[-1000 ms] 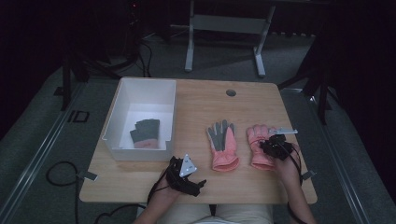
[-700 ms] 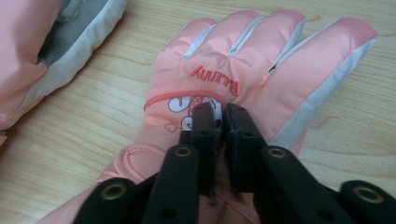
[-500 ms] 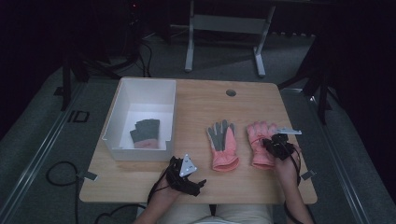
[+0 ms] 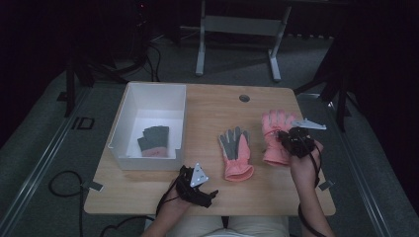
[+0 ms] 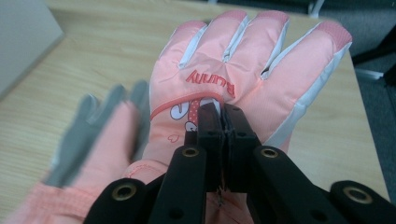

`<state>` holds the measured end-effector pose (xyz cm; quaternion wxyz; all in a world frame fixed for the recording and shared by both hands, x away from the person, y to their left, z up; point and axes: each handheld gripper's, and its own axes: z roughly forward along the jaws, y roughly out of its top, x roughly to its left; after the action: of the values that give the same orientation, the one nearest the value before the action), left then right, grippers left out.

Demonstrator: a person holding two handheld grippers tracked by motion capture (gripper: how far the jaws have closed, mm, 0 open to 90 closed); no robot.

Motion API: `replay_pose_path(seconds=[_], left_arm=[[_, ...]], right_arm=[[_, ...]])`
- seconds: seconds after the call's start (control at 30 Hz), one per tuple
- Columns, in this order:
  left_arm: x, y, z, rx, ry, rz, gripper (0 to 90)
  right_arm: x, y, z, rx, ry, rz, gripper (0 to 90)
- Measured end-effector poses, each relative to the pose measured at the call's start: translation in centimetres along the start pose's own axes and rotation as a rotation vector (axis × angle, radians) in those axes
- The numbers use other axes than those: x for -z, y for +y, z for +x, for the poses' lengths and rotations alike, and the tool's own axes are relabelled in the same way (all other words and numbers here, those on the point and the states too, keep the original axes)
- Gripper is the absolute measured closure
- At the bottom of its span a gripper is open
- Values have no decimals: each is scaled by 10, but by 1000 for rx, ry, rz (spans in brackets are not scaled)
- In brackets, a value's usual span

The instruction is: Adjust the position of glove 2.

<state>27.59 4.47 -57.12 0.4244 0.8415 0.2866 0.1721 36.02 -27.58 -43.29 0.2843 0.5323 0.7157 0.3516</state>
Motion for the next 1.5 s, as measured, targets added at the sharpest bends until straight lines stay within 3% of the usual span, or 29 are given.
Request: replay_pose_path(seconds=[0.17,0.43,0.8,1.5], left_arm=[[0,0,0,-1,-2,0,16],[0,0,0,1,-3,1,16],[0,0,0,-3,-4,0,16],[0,0,0,-1,-4,-1,16]], right_arm=[[9,13,15,19,12,-25,873],[18,32,55,38,81,-50,873],[6,26,93,69,123,-18,873],[-25,2,105,81,141,80,872]])
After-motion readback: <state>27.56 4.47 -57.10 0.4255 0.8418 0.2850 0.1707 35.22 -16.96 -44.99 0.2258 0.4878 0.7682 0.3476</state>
